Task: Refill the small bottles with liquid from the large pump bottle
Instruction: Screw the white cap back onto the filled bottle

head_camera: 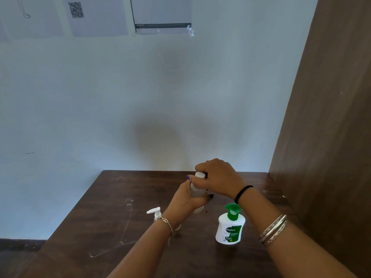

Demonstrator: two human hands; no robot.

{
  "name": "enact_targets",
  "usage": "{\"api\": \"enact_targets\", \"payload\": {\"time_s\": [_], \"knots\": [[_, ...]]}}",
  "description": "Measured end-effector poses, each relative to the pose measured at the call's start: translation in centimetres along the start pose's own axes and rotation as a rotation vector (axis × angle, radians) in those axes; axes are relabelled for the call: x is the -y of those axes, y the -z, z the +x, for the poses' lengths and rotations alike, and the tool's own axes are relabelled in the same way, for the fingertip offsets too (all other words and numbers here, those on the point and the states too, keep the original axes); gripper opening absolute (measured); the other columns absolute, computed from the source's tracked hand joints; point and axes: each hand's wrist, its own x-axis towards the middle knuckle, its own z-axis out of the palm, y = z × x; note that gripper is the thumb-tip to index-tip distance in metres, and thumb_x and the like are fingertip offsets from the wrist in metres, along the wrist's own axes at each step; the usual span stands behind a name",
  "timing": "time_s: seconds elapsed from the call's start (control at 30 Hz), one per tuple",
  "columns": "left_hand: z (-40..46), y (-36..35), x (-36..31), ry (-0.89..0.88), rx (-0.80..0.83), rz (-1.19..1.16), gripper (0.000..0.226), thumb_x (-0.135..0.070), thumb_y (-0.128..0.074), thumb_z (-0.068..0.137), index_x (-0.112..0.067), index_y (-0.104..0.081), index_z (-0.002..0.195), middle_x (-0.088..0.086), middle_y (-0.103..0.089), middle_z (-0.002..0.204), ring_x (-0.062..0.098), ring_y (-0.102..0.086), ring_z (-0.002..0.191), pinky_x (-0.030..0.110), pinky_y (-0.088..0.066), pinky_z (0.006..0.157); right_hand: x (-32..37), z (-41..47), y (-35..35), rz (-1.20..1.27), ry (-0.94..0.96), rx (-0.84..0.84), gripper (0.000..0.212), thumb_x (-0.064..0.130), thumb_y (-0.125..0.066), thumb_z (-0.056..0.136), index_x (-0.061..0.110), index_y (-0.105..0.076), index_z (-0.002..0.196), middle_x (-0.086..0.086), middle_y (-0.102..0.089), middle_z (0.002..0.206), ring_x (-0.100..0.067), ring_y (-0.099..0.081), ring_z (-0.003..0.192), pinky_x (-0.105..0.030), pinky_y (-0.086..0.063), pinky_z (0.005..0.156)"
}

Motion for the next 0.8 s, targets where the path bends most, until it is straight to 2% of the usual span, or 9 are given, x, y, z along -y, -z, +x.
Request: {"api": "enact_targets", "payload": {"time_s": [0.07,0.17,0.23,0.3,0.37,0.43,0.53,0.67,0.8], "knots": [[-0.2,-0.2,0.3,0.006,-0.029,-0.02,0.026,-0.011,-0.069,0.075,-0.014,-0.06,0.099,-0.004,-0.066,0.085,0.004,-0.063,0.075,0.012,-0.048,0.068,0.0,-0.3,-0.5,0.219,-0.092,-0.007,0.049,0.067,-0.043,0.079,0.023,-0.04,0.057,0.004,-0.049,0.058,-0.009,-0.043,0.055,-0.02,-0.032,0.056],[-0.7,-0.4,0.6,0.029,-0.08,-0.031,0.033,-0.013,-0.07,0.075,-0.02,-0.055,0.104,-0.011,-0.062,0.089,0.005,-0.06,0.079,0.005,-0.046,0.066,0.1,-0.7,-0.9,0.784,-0.279,0.01,0.044,0.055,-0.045,0.088,0.013,-0.057,0.081,-0.003,-0.063,0.086,-0.017,-0.056,0.078,-0.022,-0.041,0.071],[-0.7,-0.4,0.6,0.017,-0.078,-0.068,0.033,-0.01,-0.069,0.076,-0.019,-0.055,0.103,-0.008,-0.063,0.09,0.005,-0.061,0.079,0.005,-0.047,0.068,0.3,-0.9,-1.5,0.948,-0.351,0.076,0.029,0.039,-0.044,0.095,0.014,-0.059,0.095,-0.001,-0.063,0.099,-0.017,-0.058,0.092,-0.026,-0.045,0.08],[-0.7,-0.5,0.5,0.001,-0.065,-0.102,0.034,-0.006,-0.068,0.075,-0.02,-0.056,0.104,-0.004,-0.066,0.092,0.007,-0.064,0.083,0.012,-0.051,0.073,0.4,-1.2,-2.3,1.081,-0.415,0.136,0.026,0.04,-0.044,0.095,0.021,-0.06,0.105,-0.006,-0.063,0.113,-0.024,-0.058,0.105,-0.035,-0.047,0.09],[-0.7,-0.6,0.5,0.0,-0.061,-0.122,0.034,-0.003,-0.067,0.074,-0.023,-0.057,0.1,-0.003,-0.067,0.089,0.008,-0.065,0.082,0.02,-0.054,0.074,0.6,-1.8,-2.9,1.262,-0.506,0.201,0.03,0.047,-0.043,0.093,0.03,-0.063,0.106,-0.005,-0.064,0.11,-0.024,-0.059,0.105,-0.04,-0.049,0.09],[-0.7,-0.9,0.6,-0.002,-0.065,-0.117,0.033,-0.002,-0.066,0.075,-0.027,-0.056,0.092,-0.006,-0.066,0.082,0.004,-0.065,0.074,0.02,-0.055,0.068,0.8,-2.1,-3.3,1.409,-0.574,0.234,0.033,0.047,-0.043,0.093,0.026,-0.064,0.108,-0.006,-0.065,0.103,-0.023,-0.06,0.098,-0.04,-0.052,0.081],[-0.8,-1.4,1.1,0.007,-0.068,-0.096,0.033,0.0,-0.065,0.075,-0.029,-0.055,0.088,-0.006,-0.065,0.081,-0.003,-0.063,0.071,0.01,-0.051,0.066,0.8,-2.4,-3.8,1.476,-0.625,0.226,0.026,0.041,-0.046,0.092,0.025,-0.063,0.104,-0.009,-0.062,0.104,-0.021,-0.06,0.089,-0.031,-0.052,0.07],[-0.9,-1.4,1.7,0.055,-0.054,-0.126,0.034,-0.006,-0.067,0.076,-0.029,-0.054,0.097,-0.002,-0.066,0.089,0.013,-0.067,0.08,0.031,-0.059,0.069,0.7,-2.6,-4.0,1.513,-0.652,0.236,0.031,0.041,-0.048,0.092,0.023,-0.059,0.115,-0.008,-0.062,0.102,-0.02,-0.06,0.092,-0.032,-0.053,0.073],[-0.8,-0.2,2.0,0.079,-0.037,-0.148,0.036,-0.008,-0.071,0.075,-0.028,-0.055,0.1,-0.009,-0.066,0.086,0.01,-0.065,0.078,0.017,-0.053,0.059,0.5,-2.2,-4.3,1.298,-0.479,0.08,0.027,0.039,-0.049,0.093,0.024,-0.055,0.113,0.003,-0.06,0.105,-0.016,-0.058,0.1,-0.027,-0.051,0.08]]}}
